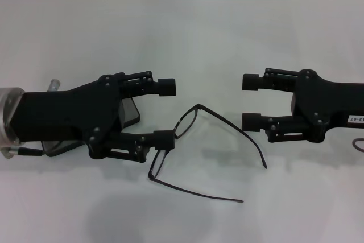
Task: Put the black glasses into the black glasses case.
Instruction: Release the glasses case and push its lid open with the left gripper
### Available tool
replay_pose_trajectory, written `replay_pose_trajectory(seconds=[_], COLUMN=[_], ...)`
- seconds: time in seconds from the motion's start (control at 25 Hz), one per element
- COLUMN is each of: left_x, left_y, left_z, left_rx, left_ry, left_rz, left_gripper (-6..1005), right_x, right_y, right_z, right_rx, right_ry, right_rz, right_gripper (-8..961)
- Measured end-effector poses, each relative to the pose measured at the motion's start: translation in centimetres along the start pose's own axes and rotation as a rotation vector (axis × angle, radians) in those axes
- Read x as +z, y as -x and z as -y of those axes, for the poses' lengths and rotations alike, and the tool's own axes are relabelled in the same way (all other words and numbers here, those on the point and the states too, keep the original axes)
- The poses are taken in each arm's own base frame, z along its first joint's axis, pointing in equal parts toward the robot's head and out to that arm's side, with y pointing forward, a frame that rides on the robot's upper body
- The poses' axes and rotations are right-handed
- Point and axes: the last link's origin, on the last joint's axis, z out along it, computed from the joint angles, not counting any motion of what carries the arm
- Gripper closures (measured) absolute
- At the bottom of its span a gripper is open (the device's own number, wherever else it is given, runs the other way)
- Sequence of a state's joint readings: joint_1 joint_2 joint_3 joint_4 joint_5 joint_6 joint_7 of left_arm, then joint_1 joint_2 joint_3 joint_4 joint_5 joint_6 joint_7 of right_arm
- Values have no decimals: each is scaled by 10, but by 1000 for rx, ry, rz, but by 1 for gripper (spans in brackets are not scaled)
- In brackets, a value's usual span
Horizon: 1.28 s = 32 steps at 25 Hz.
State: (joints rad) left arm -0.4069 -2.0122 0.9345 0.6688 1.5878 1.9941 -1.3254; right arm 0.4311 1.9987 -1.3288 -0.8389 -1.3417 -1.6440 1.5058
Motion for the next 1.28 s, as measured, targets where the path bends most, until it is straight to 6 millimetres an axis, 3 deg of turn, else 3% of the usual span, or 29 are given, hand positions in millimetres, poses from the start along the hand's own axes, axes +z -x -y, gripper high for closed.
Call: replay_pose_trajectory(seconds=[0.56,0.76,0.88,1.12,1.24,1.28], left_x=[0,-9,-9,-6,-1,1], left_y=[-1,-25,-48,-89,-89,-85], left_z=[0,9,18,31,41,43], left_rx=[5,38,61,115,50,44], left_ry=[-2,-66,-155,-554,-704,-719], left_rz=[-2,20,199,701,875,923], left_gripper=[120,123,125,129,256,257], right_x=[2,-1,-5,-9,-14,-15], right_y=[3,3,0,-9,-14,-16], right_z=[1,4,7,6,5,5], right_rx=[-14,-25,-19,-2,13,17], right_ry=[5,-19,-48,-84,-112,-117], right_rz=[-1,0,8,20,24,26], right_gripper=[129,129,129,129,129,129])
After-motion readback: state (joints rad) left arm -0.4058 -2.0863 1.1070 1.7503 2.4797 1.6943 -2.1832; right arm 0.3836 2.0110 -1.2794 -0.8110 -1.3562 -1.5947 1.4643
